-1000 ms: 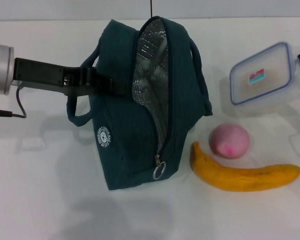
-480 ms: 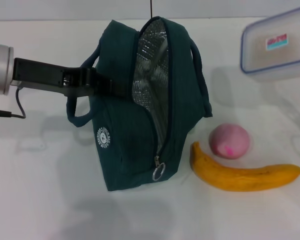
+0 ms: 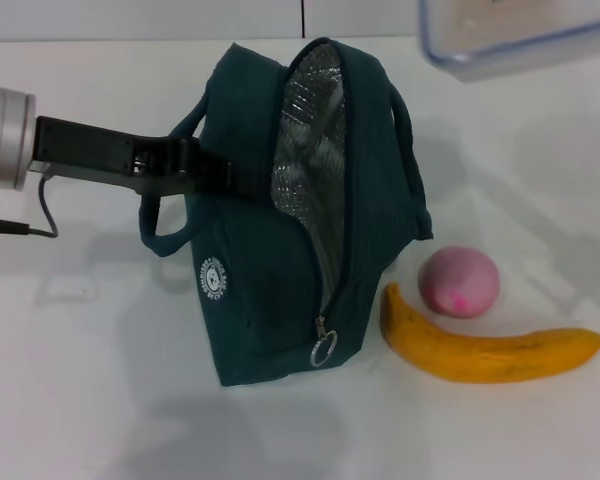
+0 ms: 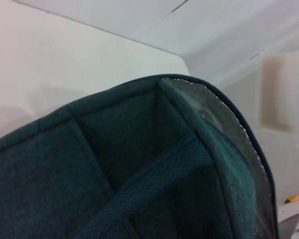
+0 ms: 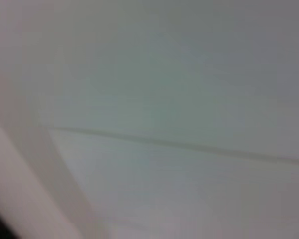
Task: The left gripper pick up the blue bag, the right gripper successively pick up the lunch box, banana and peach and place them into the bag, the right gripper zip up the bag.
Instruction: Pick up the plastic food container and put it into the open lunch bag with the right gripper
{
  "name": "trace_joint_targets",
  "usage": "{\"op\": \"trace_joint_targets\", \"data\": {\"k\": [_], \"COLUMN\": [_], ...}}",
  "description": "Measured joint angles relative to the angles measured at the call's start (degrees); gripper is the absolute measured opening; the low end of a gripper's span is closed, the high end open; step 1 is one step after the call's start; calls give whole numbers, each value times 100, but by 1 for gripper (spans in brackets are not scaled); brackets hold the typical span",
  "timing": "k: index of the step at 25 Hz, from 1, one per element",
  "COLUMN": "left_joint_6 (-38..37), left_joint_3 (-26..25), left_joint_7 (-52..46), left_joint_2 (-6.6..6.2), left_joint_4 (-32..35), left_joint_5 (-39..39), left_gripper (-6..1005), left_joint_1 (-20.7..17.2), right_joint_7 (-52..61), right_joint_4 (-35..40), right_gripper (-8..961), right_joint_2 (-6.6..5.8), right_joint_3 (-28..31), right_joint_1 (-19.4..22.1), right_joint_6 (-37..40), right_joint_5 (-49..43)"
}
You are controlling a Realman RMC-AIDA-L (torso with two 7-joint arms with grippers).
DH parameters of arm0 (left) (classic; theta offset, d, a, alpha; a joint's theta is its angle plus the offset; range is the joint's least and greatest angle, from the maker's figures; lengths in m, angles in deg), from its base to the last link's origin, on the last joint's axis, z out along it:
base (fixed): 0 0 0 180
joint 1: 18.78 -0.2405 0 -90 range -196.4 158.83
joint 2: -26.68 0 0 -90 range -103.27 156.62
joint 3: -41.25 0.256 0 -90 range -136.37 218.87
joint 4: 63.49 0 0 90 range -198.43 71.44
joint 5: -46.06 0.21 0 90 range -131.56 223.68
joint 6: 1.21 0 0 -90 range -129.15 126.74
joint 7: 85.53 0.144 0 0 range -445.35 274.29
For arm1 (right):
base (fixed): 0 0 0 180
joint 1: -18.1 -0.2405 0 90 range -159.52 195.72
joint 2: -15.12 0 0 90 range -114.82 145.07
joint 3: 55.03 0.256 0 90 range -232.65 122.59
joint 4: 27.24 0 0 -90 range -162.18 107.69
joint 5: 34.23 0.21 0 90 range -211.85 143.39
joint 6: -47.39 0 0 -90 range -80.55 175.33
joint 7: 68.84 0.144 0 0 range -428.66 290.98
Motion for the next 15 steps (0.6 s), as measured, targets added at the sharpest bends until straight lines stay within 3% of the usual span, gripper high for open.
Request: {"op": "trace_joint_targets", "data": {"k": [8,15], "left_joint_6": [5,21], "left_joint_3": [345,257], "left_joint_7": [-1,60], "left_joint_2": [28,41], "left_joint_4": [-29,-94], "left_joint_5": [-4,-24], "left_gripper": [32,32], "left_joint_1": [110,116], "right_joint_7": [-129,-195], "right_joint_4": [-414,-425], "right_gripper": [85,85], "right_joint_2": [2,2], "right_joint_3": [-393,-920], "right_joint_1": [-917,-820], "right_joint_6": [-69,-736], "right_joint_5": [-43,-98]}}
